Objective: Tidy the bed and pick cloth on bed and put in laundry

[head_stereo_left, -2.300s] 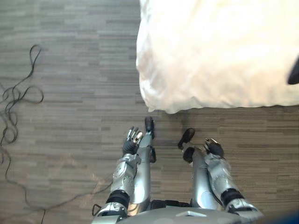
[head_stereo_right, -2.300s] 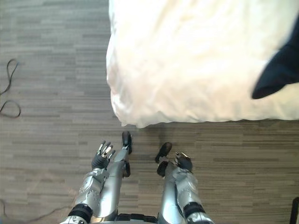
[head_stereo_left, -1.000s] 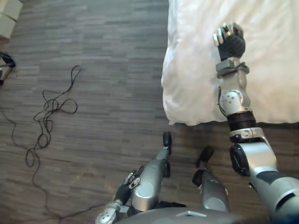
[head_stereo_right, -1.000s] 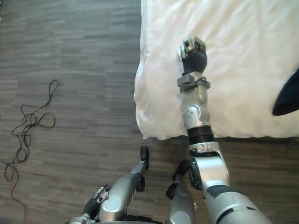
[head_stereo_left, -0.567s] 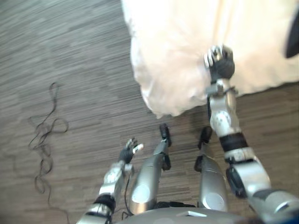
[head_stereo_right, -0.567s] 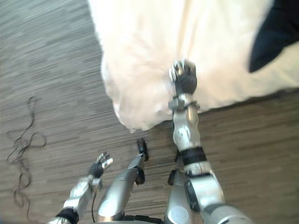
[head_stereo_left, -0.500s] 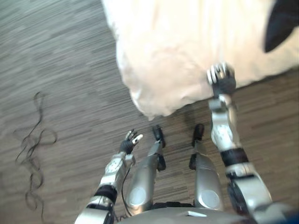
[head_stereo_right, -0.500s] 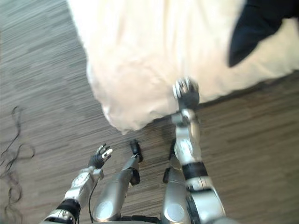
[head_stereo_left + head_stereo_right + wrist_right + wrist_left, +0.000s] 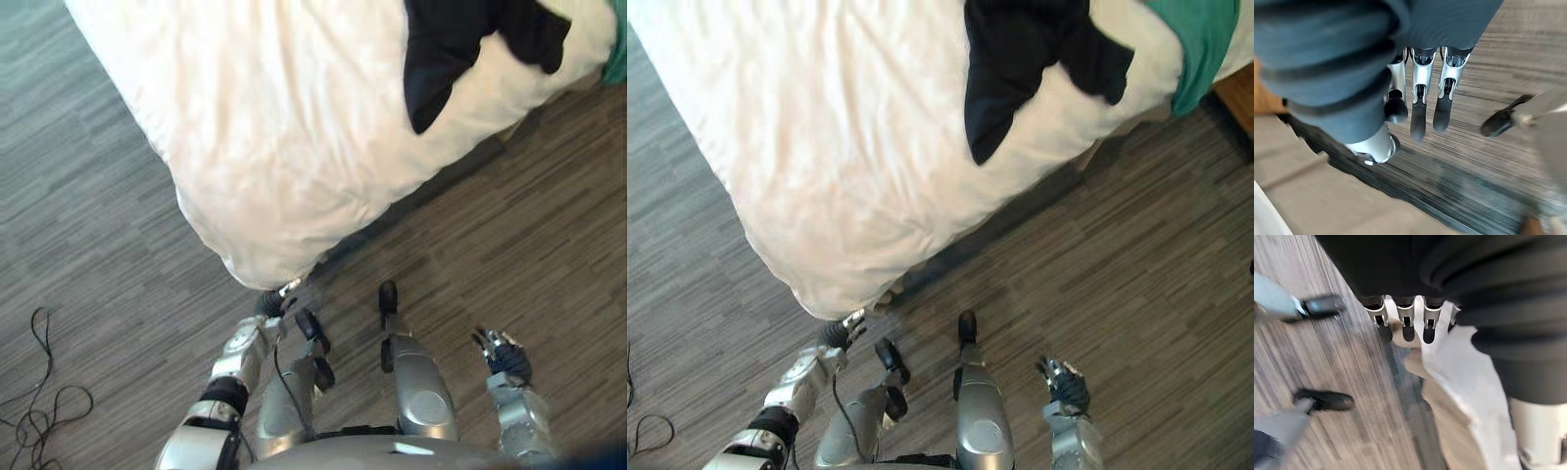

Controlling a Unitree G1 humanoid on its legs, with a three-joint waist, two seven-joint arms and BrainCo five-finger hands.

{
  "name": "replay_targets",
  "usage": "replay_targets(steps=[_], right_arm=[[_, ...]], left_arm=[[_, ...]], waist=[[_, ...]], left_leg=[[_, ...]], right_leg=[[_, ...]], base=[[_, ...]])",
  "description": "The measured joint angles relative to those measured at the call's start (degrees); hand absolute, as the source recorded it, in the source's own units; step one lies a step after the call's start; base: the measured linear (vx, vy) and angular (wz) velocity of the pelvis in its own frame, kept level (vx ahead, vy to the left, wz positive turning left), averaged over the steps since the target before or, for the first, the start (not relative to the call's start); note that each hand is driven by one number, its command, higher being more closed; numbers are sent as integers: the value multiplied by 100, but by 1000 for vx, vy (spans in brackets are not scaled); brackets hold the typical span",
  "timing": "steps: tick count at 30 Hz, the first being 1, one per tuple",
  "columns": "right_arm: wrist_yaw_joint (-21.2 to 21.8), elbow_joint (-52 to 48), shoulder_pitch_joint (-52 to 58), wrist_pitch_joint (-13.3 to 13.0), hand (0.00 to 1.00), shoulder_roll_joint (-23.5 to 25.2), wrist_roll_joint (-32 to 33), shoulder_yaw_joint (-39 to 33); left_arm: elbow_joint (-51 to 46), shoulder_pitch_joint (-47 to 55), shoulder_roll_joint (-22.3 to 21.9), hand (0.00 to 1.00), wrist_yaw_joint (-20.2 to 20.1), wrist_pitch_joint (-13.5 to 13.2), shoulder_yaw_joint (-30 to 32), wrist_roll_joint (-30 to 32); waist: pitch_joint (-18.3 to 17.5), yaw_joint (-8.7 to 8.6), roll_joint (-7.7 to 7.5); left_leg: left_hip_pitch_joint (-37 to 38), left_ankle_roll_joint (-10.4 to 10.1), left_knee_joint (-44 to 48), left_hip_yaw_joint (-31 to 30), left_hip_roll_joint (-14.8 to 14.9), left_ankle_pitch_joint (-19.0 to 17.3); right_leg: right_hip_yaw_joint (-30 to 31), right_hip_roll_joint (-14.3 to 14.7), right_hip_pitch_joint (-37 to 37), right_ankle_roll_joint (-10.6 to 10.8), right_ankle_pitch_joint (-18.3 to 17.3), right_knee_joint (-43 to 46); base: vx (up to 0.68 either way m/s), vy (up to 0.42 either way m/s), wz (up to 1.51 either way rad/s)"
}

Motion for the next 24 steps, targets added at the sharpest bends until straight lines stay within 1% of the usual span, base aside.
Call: replay_targets(steps=[1, 2, 3, 5, 6, 7, 8, 9, 10, 11, 12, 13, 14, 15, 16, 17, 18, 19, 20, 21, 22, 23, 24], right_arm=[[11, 85, 70, -45, 0, 40, -178, -15], [15, 166, 205, -131, 0, 137, -513, -27], [27, 233, 287, -197, 0, 223, -807, -18], [18, 262, 313, -258, 0, 339, -1149, -12], [12, 273, 299, -310, 0, 364, -1412, 39], [-3, 319, 272, -328, 0, 362, -1567, 57], [-42, 440, 193, -372, 0, 331, -1773, 77], [-91, 527, 131, -401, 0, 279, -1919, 152], [-115, 588, 106, -404, 0, 273, -1965, 170], [-156, 633, 97, -404, 0, 241, -2069, 167], [-166, 646, 75, -362, 0, 256, -2178, 192], [-167, 646, 102, -341, 0, 249, -2267, 244], [-167, 647, 143, -326, 0, 244, -2335, 356], [-169, 644, 144, -297, 0, 241, -2378, 435], [-180, 584, 98, -271, 0, 152, -2546, 593], [-209, 565, 87, -251, 0, 69, -2607, 678], [-271, 567, 66, -179, 0, 44, -2699, 699], [-332, 581, 55, -114, 0, 22, -2699, 706], [-383, 594, 27, -55, 0, 4, -2710, 731], [-418, 612, -28, 6, 0, 7, -2757, 753], [-438, 742, -172, 52, 0, 17, -2772, 779], [-448, 807, -257, 63, 0, 34, -2795, 791], [-477, 840, -341, 82, 0, 70, -2789, 821]], left_arm=[[10, 145, -15, 0, 27, 5, 8, 124], [71, 376, -34, 0, 120, 18, 50, 279], [126, 611, -68, 0, 198, 40, 196, 406], [147, 962, -139, 0, 241, 46, 363, 445], [222, 1105, -185, 0, 277, 42, 500, 584], [262, 1130, -190, 0, 344, 43, 553, 670], [401, 1201, -208, 0, 442, 43, 743, 691], [482, 1173, -239, 0, 510, 37, 774, 844], [498, 1160, -260, 0, 552, 37, 781, 896], [513, 1162, -349, 0, 605, 24, 798, 898], [508, 1143, -396, 0, 640, -10, 857, 927], [509, 1137, -393, 0, 685, -10, 852, 1000], [511, 1127, -368, 0, 727, -10, 858, 1067], [540, 1122, -359, 0, 745, -11, 863, 1103], [593, 1100, -348, 0, 816, -12, 861, 1104], [602, 1101, -366, 0, 837, -27, 862, 1105], [604, 1095, -436, 0, 846, -60, 911, 1112], [604, 1090, -505, 0, 843, -111, 1107, 1115], [607, 1111, -584, 0, 833, -154, 1300, 1116], [608, 1158, -626, 0, 804, -250, 1448, 1117], [607, 1207, -632, 0, 764, -341, 1513, 1116], [604, 1224, -628, 0, 724, -379, 1554, 1116], [655, 1238, -655, 0, 665, -423, 1627, 1118]], waist=[[-111, 0, -4], [-266, -8, -36], [-379, -12, -105], [-562, 10, -156], [-598, 20, -135], [-602, 54, -105], [-644, 61, -44], [-661, 65, -25], [-678, 78, 1], [-787, 188, 46], [-818, 253, 16], [-848, 294, -7], [-874, 363, -47], [-907, 379, -51], [-938, 426, -62], [-936, 442, 9], [-923, 452, 71], [-910, 499, 95], [-899, 579, 114], [-897, 666, 100], [-916, 673, 109], [-919, 688, 104], [-987, 792, 228]], left_leg=[[48, -4, 24, -29, 2, -32], [169, -12, 82, -68, -11, -96], [308, -35, 137, -46, -30, -171], [414, -86, 296, 94, -4, -311], [495, -144, 416, 214, 62, -414], [545, -174, 468, 286, 89, -452], [618, -178, 554, 452, 215, -532], [698, -86, 572, 604, 306, -601], [749, -41, 558, 655, 344, -622], [811, -16, 543, 915, 489, -619], [845, -163, 736, 1173, 581, -676], [886, -166, 831, 1258, 604, -695], [952, -166, 957, 1369, 626, -714], [949, -166, 1064, 1396, 622, -728], [946, -145, 1284, 1503, 671, -741], [946, -145, 1395, 1524, 712, -741], [930, -149, 1609, 1497, 788, -743], [918, -150, 1825, 1410, 851, -742], [902, -150, 2037, 1135, 900, -742], [813, -150, 2243, 513, 894, -747], [752, -148, 2287, -281, 746, -762], [751, -111, 2253, -612, 631, -789], [738, 67, 2069, -1037, 554, -791]], right_leg=[[-79, -32, -13, -24, -160, 202], [-210, -130, -69, -95, -496, 606], [-476, -307, -86, -122, -788, 1004], [-1034, -609, -91, -257, -926, 1415], [-1192, -602, -51, -207, -830, 1550], [-1297, -569, -39, -218, -739, 1576], [-1523, -460, -20, -324, -553, 1537], [-1521, -241, 162, -323, -264, 1109], [-1470, -82, 332, -328, -50, 692], [-1405, 207, 738, -313, 352, -312], [-1772, 197, 939, -419, -38, -280], [-1934, 178, 1009, -397, -145, -298], [-2012, 210, 1161, -371, 118, -583], [-1970, 287, 1278, -378, 283, -845], [-1768, 314, 1334, -388, 346, -989], [-1666, 320, 1315, -381, 331, -989], [-1577, 330, 1273, -418, 299, -991], [-1462, 358, 1270, -414, 301, -990], [-1311, 399, 1275, -414, 302, -990], [-1058, 458, 1237, -409, 305, -990], [-791, 513, 1147, -403, 303, -991], [-641, 541, 1073, -400, 300, -992], [-514, 672, 896, -69, -13, -923]], base=[[92, -30, 29], [61, -29, 17], [70, -27, 4], [94, -32, -35], [127, -39, -59], [85, -34, -84], [36, -17, -103], [-9, -13, -106], [-32, -26, -105], [-37, -93, -96], [-26, -110, -89], [-14, -94, -75], [-57, -70, -57], [-91, -54, -68], [-138, -27, -54], [-168, 42, -58], [-174, 46, -54], [-169, 8, -72], [-112, -28, -100], [-103, -35, -125], [-72, -22, -126], [-75, -16, -150], [-37, -23, -157]])
